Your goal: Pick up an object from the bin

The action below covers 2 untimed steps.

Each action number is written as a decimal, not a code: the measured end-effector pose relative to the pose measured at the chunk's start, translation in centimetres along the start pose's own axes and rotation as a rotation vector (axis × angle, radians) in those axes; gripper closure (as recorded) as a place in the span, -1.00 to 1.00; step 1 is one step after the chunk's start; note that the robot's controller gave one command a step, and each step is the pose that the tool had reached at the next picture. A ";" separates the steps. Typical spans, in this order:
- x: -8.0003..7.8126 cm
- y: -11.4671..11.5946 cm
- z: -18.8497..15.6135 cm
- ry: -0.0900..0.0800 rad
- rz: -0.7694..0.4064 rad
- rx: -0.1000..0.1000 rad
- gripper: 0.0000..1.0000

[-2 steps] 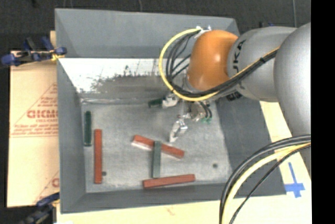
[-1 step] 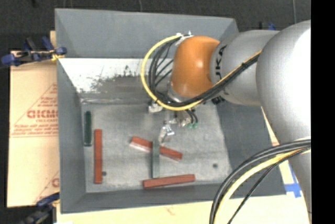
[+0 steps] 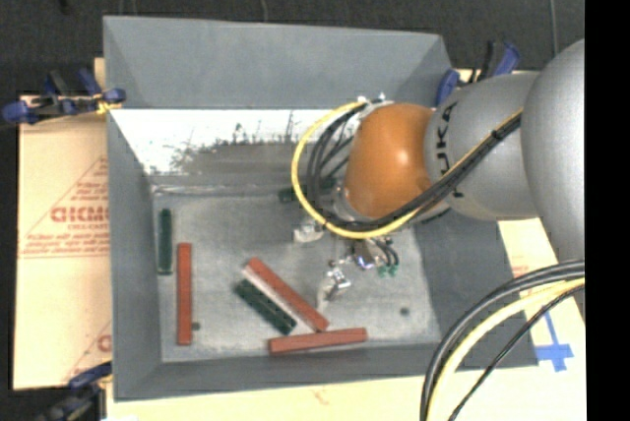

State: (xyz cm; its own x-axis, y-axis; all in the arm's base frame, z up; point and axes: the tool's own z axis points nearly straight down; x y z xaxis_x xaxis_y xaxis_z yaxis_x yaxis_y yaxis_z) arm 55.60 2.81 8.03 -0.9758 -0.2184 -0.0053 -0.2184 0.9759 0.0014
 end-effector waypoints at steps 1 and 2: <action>5.0 2.2 0.0 -0.011 -0.191 0.009 -1.00; -2.3 5.6 -0.3 0.002 0.080 0.001 1.00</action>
Offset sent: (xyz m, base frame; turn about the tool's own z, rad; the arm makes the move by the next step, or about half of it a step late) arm 0.0095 0.0602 0.0028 0.0814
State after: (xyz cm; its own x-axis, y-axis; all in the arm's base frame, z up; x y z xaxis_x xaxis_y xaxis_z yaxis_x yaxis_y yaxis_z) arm 56.66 8.78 8.38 -0.9902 -0.1394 -0.0034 -0.1394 0.9902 0.0006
